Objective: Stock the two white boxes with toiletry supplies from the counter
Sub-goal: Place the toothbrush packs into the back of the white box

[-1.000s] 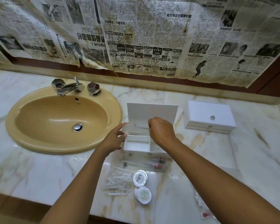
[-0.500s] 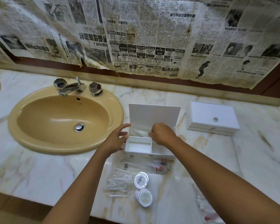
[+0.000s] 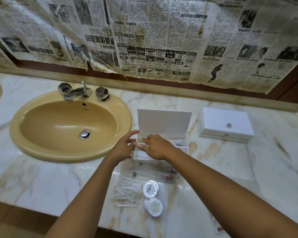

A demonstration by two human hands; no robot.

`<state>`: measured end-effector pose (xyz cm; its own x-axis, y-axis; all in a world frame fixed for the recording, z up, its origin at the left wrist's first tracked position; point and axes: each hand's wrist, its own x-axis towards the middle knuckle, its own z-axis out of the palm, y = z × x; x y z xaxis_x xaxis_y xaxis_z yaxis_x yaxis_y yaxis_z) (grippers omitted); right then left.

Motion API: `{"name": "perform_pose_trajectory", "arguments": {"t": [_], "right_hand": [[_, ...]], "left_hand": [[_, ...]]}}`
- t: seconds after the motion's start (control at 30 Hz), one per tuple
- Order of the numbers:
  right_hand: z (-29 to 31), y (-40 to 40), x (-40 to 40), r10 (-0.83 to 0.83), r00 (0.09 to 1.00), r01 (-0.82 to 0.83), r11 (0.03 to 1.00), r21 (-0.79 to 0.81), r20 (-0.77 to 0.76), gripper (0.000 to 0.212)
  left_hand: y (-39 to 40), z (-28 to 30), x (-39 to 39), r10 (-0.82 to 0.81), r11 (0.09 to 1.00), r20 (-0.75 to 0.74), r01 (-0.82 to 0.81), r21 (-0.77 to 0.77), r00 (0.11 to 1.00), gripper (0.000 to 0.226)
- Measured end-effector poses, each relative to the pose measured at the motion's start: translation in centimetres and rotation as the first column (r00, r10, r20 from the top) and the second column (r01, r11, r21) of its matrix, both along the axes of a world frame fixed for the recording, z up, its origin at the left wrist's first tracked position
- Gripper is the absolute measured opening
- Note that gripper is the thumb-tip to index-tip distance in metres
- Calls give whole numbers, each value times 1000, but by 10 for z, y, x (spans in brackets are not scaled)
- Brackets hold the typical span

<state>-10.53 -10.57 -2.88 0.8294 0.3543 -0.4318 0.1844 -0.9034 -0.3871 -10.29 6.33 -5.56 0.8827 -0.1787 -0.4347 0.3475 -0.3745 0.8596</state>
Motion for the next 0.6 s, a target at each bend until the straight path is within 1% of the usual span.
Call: {"name": "perform_pose_trajectory", "arguments": {"t": [0.1, 0.17, 0.23, 0.3, 0.37, 0.43, 0.53, 0.6], "right_hand": [[4, 0, 0, -7, 999, 7, 1000, -12, -36, 67], [6, 0, -3, -30, 999, 30, 1000, 3, -32, 65], [8, 0, -8, -81, 995, 80, 996, 31, 50, 58], [9, -1, -14, -128, 973, 119, 991, 56, 190, 46], [13, -2, -21, -123, 944, 106, 992, 74, 306, 38], [16, -4, -28, -118, 927, 84, 991, 108, 356, 32], [17, -5, -41, -122, 947, 84, 987, 139, 298, 25], [13, -5, -51, -70, 963, 49, 995, 84, 262, 20]], "left_hand": [[0, 0, -1, 0, 1000, 1, 0, 4, 1000, 40], [-1, -1, -2, 3, 1000, 4, -3, -2, 1000, 39], [-1, -1, -2, 9, 1000, 8, -9, -6, 1000, 39], [-1, -1, -2, 8, 1000, 15, -8, -1, 1000, 40], [-2, -2, -3, 8, 1000, 20, -8, 2, 1000, 40], [-2, -3, -3, 12, 1000, 22, -12, 14, 1000, 41], [-3, -4, -3, 12, 1000, 28, -12, 20, 1000, 41], [-2, -4, -3, 9, 1000, 31, -10, 21, 999, 41]]}}
